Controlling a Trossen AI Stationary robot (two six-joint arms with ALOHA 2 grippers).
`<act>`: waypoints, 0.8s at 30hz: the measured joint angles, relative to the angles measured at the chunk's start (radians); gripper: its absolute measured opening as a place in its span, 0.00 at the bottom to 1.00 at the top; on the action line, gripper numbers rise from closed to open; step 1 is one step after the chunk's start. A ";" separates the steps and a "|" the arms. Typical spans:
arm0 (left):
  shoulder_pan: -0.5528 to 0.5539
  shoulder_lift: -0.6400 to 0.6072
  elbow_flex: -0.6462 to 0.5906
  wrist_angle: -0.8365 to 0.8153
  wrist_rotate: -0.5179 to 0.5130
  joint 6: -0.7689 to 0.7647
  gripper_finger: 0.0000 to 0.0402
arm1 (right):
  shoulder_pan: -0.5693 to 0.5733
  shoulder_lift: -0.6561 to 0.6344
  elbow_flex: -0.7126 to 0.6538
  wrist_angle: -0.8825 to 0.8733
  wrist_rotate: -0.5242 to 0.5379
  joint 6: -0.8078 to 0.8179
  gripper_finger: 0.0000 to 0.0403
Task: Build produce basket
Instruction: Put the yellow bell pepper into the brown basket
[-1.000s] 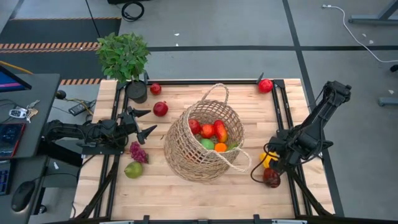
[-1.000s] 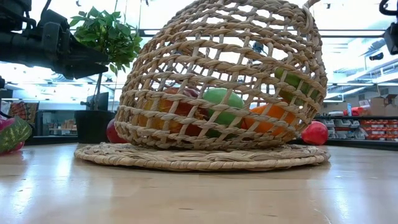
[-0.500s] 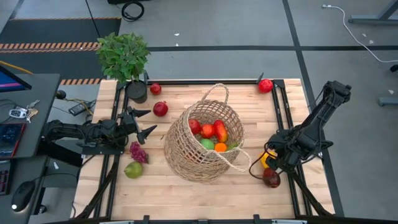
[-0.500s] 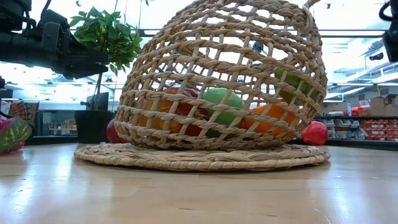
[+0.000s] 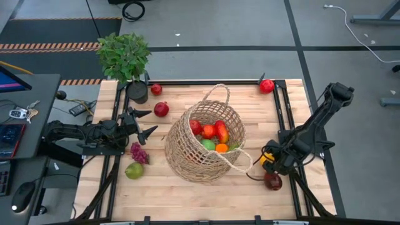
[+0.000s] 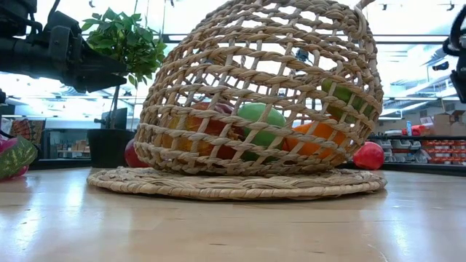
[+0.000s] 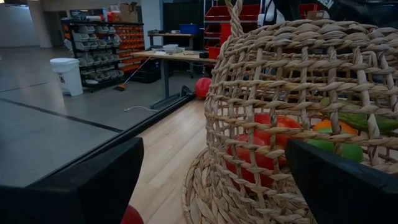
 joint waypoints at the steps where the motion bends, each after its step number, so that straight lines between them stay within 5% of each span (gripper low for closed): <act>1: 0.000 0.000 0.000 0.000 0.000 0.000 0.99 | -0.002 0.002 -0.008 0.001 0.002 -0.001 0.97; 7: 0.000 0.000 0.000 0.000 0.000 0.000 0.99 | -0.002 0.004 -0.011 0.003 0.022 -0.027 0.95; 17: 0.000 0.000 0.000 0.000 0.000 0.000 0.99 | -0.002 0.003 -0.010 0.057 0.023 -0.068 0.76; 24: 0.000 0.000 0.000 0.000 0.000 0.000 0.99 | -0.002 0.003 0.099 -0.018 0.069 -0.134 0.80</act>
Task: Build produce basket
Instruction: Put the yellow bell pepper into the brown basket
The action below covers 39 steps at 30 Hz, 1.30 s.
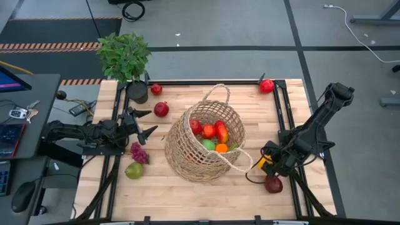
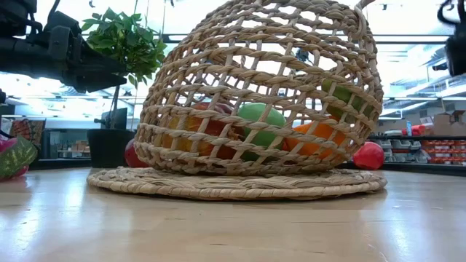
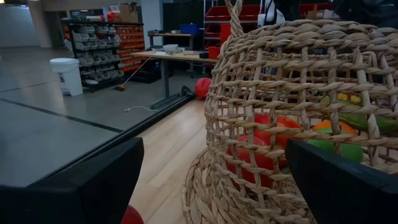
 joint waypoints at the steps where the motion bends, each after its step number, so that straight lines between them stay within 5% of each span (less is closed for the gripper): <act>1: 0.000 0.000 0.000 0.000 0.000 0.000 0.99 | 0.000 0.000 0.024 -0.029 0.016 -0.002 0.80; 11: 0.000 0.000 0.000 0.000 0.000 0.000 0.99 | 0.000 0.000 0.285 -0.342 0.264 -0.090 0.80; 26: 0.000 0.000 0.000 0.000 0.000 0.000 0.99 | -0.043 0.000 0.643 -0.312 0.576 -0.590 0.80; 32: 0.000 0.000 0.000 0.000 0.000 0.000 0.99 | -0.087 -0.027 0.663 -0.084 0.508 -0.869 0.80; 39: 0.000 0.000 0.000 0.000 0.000 0.000 0.99 | -0.195 -0.041 0.663 0.211 0.237 -1.176 0.80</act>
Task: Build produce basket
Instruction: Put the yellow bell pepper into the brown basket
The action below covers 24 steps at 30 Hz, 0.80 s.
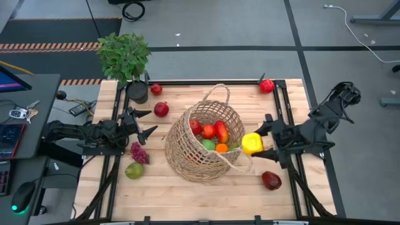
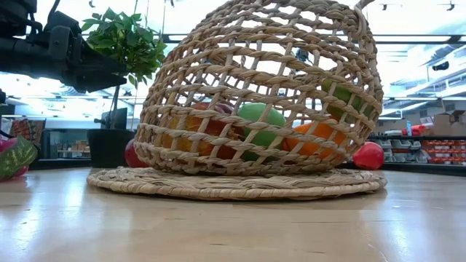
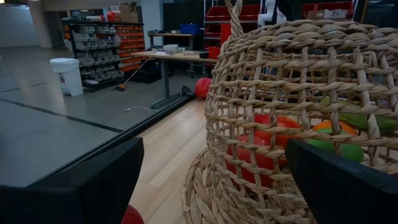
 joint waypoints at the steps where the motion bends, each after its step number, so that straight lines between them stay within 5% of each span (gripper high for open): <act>1: 0.000 0.000 0.000 0.000 0.000 0.000 0.99 | -0.025 0.000 0.000 0.026 -0.057 -0.026 0.80; 13: 0.000 0.000 0.000 0.000 0.000 0.000 0.99 | -0.410 0.012 -0.065 0.251 -0.647 -0.064 0.80; 18: 0.000 0.000 0.000 -0.001 0.000 0.000 0.99 | -0.559 0.054 -0.141 0.515 -0.841 0.037 0.80; 24: 0.000 0.000 0.000 0.000 0.000 0.000 0.99 | -0.680 0.176 -0.221 0.945 -0.939 0.279 0.80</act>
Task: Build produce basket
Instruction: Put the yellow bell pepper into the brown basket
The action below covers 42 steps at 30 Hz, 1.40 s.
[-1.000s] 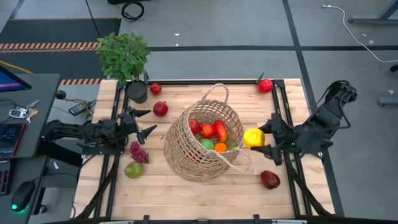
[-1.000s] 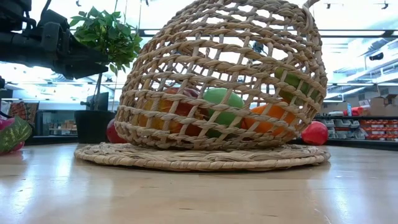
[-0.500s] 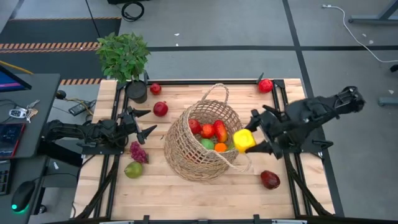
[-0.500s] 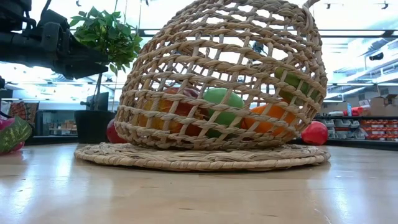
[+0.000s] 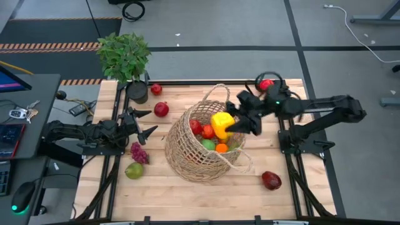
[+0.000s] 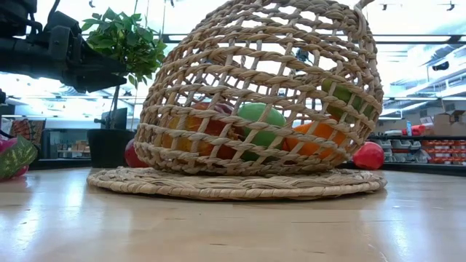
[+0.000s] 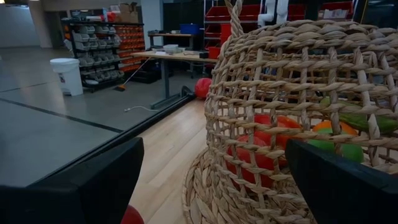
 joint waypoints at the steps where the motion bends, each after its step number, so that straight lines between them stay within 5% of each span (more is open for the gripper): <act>1: 0.000 0.000 0.000 -0.001 0.000 0.000 0.99 | -0.015 0.028 -0.008 0.079 -0.024 0.045 0.80; 8: 0.000 0.000 0.000 0.000 0.000 0.000 0.99 | -0.061 0.165 -0.017 0.506 -0.050 0.347 0.80; 13: 0.000 0.000 0.000 0.000 0.000 0.000 0.99 | -0.060 0.185 -0.017 0.683 0.028 0.399 0.80; 22: 0.000 0.000 0.000 0.000 0.000 0.000 0.99 | -0.111 0.195 -0.017 0.636 0.084 0.383 0.80; 34: 0.000 0.000 0.000 0.000 0.000 0.000 0.99 | -0.109 0.194 -0.017 0.605 0.031 0.452 0.80; 42: 0.000 0.000 0.000 0.000 0.000 0.000 0.99 | -0.111 0.194 -0.012 0.586 0.086 0.342 0.80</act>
